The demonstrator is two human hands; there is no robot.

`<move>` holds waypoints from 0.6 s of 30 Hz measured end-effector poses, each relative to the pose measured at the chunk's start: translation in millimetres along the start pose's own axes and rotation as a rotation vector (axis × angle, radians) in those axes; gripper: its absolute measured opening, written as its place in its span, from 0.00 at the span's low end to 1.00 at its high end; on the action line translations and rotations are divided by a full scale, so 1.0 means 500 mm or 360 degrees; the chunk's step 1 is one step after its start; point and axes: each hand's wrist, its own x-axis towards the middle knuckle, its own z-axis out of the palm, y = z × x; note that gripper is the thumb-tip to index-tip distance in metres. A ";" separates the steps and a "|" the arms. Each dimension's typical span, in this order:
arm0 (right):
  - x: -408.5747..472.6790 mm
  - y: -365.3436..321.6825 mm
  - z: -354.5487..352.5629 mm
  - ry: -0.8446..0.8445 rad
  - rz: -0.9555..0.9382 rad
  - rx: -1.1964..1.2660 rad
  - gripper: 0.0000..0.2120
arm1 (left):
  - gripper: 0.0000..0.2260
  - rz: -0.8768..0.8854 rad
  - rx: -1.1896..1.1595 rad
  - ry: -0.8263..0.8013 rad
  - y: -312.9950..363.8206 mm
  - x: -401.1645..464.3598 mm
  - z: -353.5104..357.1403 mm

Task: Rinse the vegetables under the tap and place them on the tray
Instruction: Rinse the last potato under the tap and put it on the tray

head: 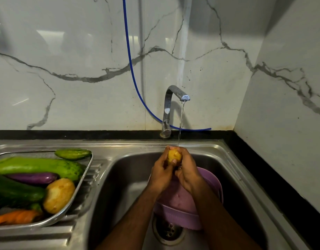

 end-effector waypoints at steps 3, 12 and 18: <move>0.004 0.001 0.003 0.0035 0.0009 -0.0005 0.14 | 0.23 0.0032 -0.0005 0.0062 0.000 0.000 -0.008; 0.012 -0.012 -0.005 -0.0021 -0.0007 0.0391 0.12 | 0.21 -0.0056 0.0073 0.0385 0.003 -0.004 -0.012; 0.012 -0.016 -0.017 -0.0024 -0.0103 0.0316 0.13 | 0.11 0.0008 -0.0080 -0.0081 0.020 -0.016 0.000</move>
